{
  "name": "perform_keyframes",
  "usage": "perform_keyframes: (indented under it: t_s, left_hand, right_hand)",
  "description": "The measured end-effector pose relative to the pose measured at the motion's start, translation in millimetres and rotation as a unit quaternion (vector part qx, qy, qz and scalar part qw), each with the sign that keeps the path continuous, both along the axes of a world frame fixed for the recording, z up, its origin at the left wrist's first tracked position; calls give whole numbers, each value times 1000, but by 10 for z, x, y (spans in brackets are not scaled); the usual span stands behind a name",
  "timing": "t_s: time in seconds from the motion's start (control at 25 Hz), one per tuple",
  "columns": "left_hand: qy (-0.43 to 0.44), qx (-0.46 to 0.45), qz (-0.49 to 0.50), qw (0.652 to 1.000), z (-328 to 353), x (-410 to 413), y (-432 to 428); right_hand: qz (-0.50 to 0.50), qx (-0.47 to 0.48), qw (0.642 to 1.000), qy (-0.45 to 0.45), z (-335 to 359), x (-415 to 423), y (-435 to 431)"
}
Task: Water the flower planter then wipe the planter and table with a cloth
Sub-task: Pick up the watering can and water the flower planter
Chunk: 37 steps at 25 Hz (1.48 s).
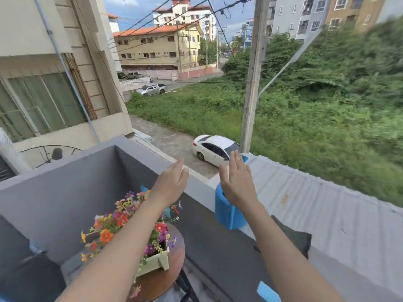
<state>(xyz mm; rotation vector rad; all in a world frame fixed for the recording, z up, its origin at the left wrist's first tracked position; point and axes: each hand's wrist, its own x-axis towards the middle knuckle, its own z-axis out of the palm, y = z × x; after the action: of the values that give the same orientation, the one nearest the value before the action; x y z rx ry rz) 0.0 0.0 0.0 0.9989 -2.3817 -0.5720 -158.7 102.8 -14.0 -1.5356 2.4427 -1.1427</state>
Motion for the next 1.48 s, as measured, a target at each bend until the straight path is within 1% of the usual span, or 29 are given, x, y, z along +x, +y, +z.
perform_keyframes:
  t_s: [0.08, 0.16, 0.2, 0.24, 0.32, 0.4, 0.52, 0.6, 0.76, 0.84, 0.96, 1.08, 1.16, 1.24, 1.32, 1.4, 1.48]
  left_hand:
    - [39, 10, -3, 999, -177, -229, 140]
    - [59, 17, -13, 998, -448, -425, 312]
    - [63, 35, -20, 997, -570, -546, 369]
    - [69, 58, -27, 996, -671, -656, 425]
    - [84, 135, -22, 987, -875, -848, 529]
    - [109, 207, -23, 972, -1047, -994, 669]
    - [163, 263, -1, 951, -1216, -1174, 805]
    - [210, 284, 22, 935, -1338, -1273, 847]
    - [269, 282, 90, 916, -1513, -1400, 922]
    - [289, 263, 118, 913, -1519, -1459, 928]
    - [299, 194, 107, 928, -1407, -1564, 861]
    - [307, 110, 85, 942, -1228, -1556, 733]
    - [324, 60, 77, 941, -1088, -1490, 662]
    - [338, 8, 80, 938, -904, -1407, 597]
    - [360, -2, 110, 927, -647, -1280, 530]
    - [387, -14, 133, 912, -362, -1071, 483]
    - [408, -26, 141, 902, -104, -825, 460]
  right_hand:
    - [-48, 40, 998, -17, -246, -242, 256]
    - [-75, 105, 991, -37, -620, -462, 514]
    - [-86, 136, 986, -49, -800, -560, 598]
    - [-92, 170, 980, -54, -983, -653, 649]
    - [-94, 246, 964, -46, -1319, -810, 753]
    - [-85, 296, 951, -28, -1618, -937, 823]
    - [-68, 309, 949, -19, -1854, -1014, 807]
    - [-62, 316, 947, -11, -1982, -1047, 774]
    - [-75, 313, 947, 20, -2162, -1018, 792]
    - [-84, 304, 948, 28, -2208, -1016, 794]
    - [-82, 307, 948, 24, -2256, -1042, 797]
    - [-91, 274, 957, -39, -2213, -1039, 793]
    - [-91, 220, 968, -74, -2086, -995, 740]
    - [-82, 118, 986, -80, -1874, -872, 630]
    - [-72, -8, 995, -71, -1614, -654, 476]
    - [-61, -114, 990, -55, -1352, -390, 321]
    - [-39, -182, 982, -42, -1096, -158, 169]
